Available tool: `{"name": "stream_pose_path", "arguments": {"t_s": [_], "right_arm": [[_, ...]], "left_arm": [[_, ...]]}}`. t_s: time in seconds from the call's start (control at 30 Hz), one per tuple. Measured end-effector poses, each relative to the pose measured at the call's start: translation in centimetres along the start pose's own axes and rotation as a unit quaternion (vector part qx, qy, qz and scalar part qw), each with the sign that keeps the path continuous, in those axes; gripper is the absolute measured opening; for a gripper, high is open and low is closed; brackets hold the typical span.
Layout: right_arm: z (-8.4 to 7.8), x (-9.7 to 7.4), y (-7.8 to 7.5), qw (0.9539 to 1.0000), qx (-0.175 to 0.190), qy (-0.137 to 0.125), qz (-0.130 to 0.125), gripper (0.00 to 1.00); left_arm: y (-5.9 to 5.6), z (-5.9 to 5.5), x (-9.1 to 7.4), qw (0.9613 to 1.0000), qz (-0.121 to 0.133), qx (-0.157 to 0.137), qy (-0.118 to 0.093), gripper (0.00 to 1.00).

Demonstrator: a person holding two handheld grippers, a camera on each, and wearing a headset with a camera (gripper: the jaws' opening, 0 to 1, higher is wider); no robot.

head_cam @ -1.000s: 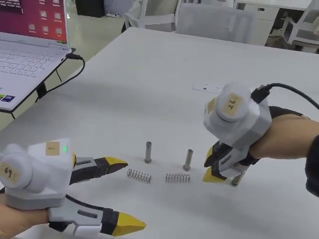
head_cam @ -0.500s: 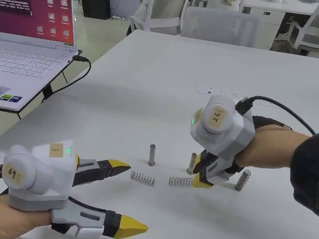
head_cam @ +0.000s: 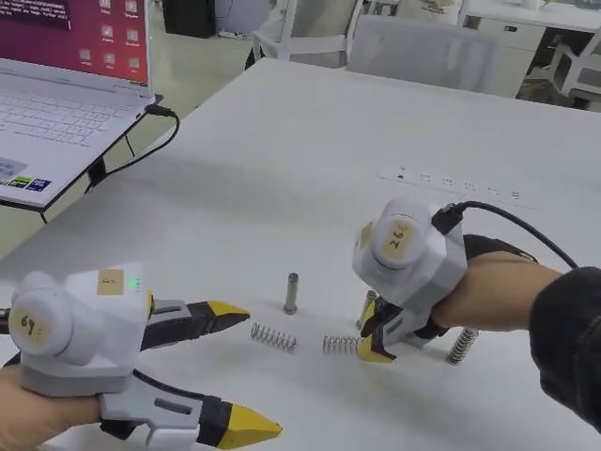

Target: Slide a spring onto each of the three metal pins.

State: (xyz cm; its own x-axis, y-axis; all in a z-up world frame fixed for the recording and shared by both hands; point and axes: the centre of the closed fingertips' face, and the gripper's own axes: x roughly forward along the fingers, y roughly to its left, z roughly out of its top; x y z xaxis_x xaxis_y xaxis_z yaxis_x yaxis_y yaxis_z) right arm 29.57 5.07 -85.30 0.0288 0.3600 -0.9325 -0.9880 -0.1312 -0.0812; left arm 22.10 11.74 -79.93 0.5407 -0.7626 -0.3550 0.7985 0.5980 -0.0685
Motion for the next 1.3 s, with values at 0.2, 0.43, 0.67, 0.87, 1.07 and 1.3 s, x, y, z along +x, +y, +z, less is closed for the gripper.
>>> {"name": "stream_pose_path", "arguments": {"t_s": [0.2, 0.43, 0.67, 0.87, 1.07, 1.3], "right_arm": [[-0.3, 0.4, 0.3, 1.0000, 0.001, 0.007, 0.002, 0.09], [-0.3, 0.7, 0.7, 0.9999, 0.005, 0.008, 0.005, 0.09], [-0.3, 0.4, 1.1, 0.9999, 0.005, 0.008, 0.007, 0.08], [-0.1, -1.0, 1.8, 0.9998, 0.006, 0.008, 0.015, 0.08], [0.3, -2.3, 2.6, 0.9997, -0.002, 0.008, 0.023, 0.08], [1.4, -3.9, 3.6, 0.9995, -0.015, -0.002, 0.029, 0.08]], "left_arm": [[-0.1, 0.0, -0.1, 1.0000, 0.001, 0.000, -0.002, 0.71], [-0.2, 0.1, -0.1, 1.0000, 0.000, -0.002, -0.002, 0.71], [-0.6, 0.4, 0.2, 1.0000, -0.009, 0.003, -0.003, 0.70], [-0.8, 0.6, 0.4, 0.9998, -0.017, 0.011, 0.000, 0.67], [-1.0, 1.2, 0.8, 0.9994, -0.026, 0.021, -0.002, 0.64], [-1.0, 2.1, 1.0, 0.9988, -0.034, 0.036, -0.007, 0.59]]}}
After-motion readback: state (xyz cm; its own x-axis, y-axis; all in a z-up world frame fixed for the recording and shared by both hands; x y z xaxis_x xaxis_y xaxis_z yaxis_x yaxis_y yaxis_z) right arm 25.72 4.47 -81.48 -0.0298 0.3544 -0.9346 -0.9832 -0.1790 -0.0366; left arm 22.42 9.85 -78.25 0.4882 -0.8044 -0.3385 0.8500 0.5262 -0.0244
